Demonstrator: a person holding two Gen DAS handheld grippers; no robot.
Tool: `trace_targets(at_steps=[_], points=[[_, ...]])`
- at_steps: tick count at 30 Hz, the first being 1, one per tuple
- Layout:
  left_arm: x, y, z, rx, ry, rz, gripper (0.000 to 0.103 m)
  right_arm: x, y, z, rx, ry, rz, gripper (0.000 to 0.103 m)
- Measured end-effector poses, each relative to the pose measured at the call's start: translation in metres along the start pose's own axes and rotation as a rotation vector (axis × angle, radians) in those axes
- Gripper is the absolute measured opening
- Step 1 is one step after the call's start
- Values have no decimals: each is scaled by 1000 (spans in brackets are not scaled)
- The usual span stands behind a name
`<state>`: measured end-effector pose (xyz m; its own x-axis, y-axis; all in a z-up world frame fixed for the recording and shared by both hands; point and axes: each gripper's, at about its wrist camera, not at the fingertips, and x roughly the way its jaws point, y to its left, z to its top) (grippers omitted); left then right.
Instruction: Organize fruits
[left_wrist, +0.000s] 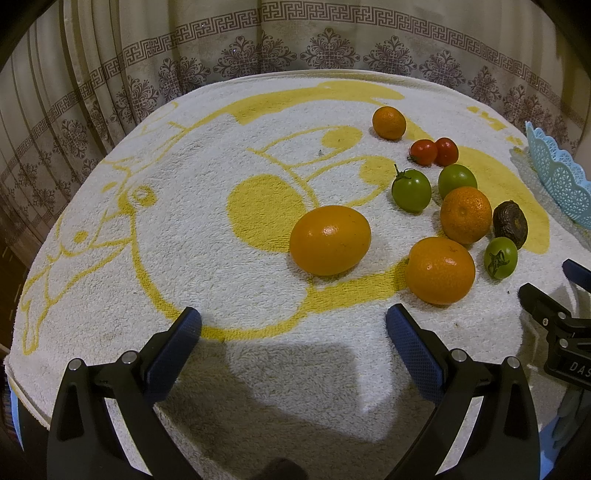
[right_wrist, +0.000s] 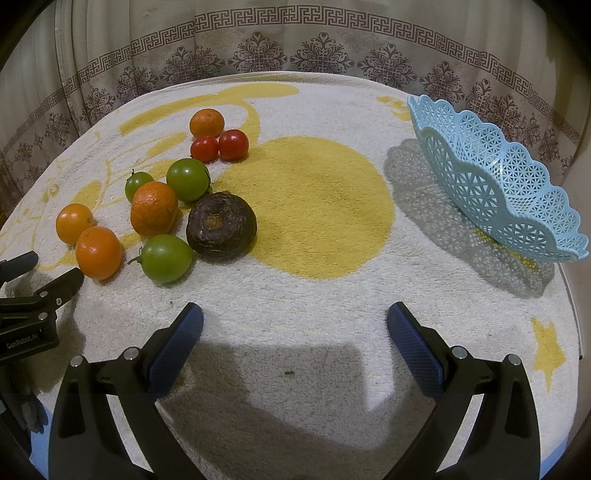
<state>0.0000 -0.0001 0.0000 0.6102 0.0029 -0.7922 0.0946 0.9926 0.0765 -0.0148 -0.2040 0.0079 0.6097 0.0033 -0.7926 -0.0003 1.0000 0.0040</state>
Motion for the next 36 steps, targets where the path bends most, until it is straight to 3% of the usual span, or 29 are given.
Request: trace_targets(at_steps=[31, 36], points=[[-9, 17, 4, -8, -9, -37, 98, -1, 1, 0, -10, 2, -12, 101], [-10, 23, 11, -34, -25, -59, 91, -1, 1, 0, -10, 2, -12, 101]])
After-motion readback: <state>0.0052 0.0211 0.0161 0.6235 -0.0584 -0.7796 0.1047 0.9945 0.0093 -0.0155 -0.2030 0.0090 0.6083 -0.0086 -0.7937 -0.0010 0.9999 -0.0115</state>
